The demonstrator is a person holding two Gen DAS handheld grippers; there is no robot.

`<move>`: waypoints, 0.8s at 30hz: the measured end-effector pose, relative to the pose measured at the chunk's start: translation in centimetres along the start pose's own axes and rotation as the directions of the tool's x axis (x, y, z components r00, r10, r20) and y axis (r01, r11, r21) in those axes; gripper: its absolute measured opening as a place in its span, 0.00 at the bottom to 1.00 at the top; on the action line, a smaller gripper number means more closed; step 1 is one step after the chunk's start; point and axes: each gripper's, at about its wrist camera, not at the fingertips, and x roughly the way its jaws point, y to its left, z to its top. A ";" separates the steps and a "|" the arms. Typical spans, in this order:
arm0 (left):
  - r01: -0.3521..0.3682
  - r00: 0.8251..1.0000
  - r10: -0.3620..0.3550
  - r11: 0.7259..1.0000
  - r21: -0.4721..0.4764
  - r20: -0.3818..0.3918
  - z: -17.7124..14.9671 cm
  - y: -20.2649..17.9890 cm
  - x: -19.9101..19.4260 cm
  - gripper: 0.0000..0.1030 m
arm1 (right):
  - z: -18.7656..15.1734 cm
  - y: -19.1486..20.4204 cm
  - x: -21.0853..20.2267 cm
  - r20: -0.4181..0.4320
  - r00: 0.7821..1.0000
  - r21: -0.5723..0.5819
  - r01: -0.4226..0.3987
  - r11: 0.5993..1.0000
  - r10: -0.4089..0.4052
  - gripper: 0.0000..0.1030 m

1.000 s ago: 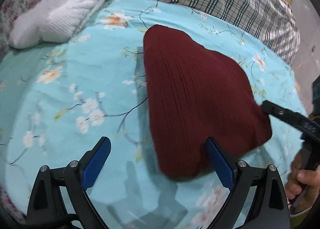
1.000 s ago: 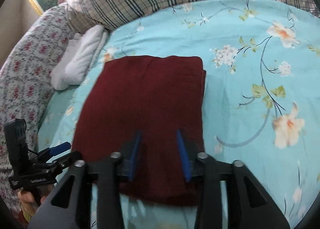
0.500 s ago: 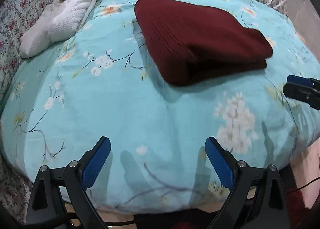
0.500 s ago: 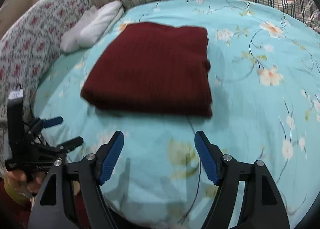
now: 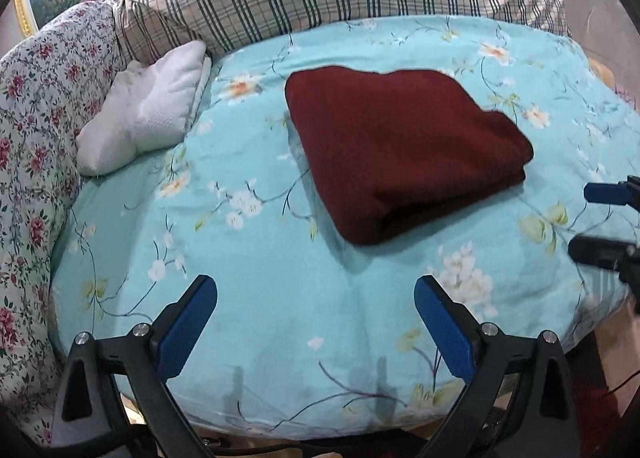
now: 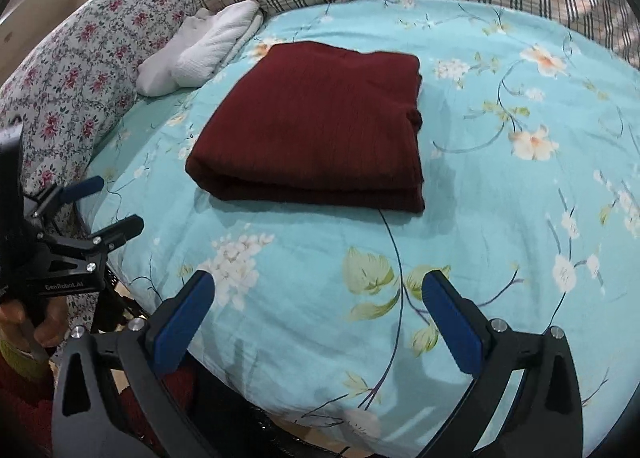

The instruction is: Fold large clothes

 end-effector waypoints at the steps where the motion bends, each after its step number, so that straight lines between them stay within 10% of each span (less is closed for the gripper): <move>1: -0.002 1.000 0.002 1.000 -0.002 0.003 0.4 0.1 0.1 0.97 | 0.2 0.3 0.0 -0.001 1.000 -0.018 0.010 1.000 -0.010 1.00; 24: -0.025 1.000 0.026 0.998 -0.051 0.008 4.2 1.1 2.1 0.97 | 4.4 0.6 1.5 0.014 1.000 -0.064 0.024 0.998 -0.024 1.00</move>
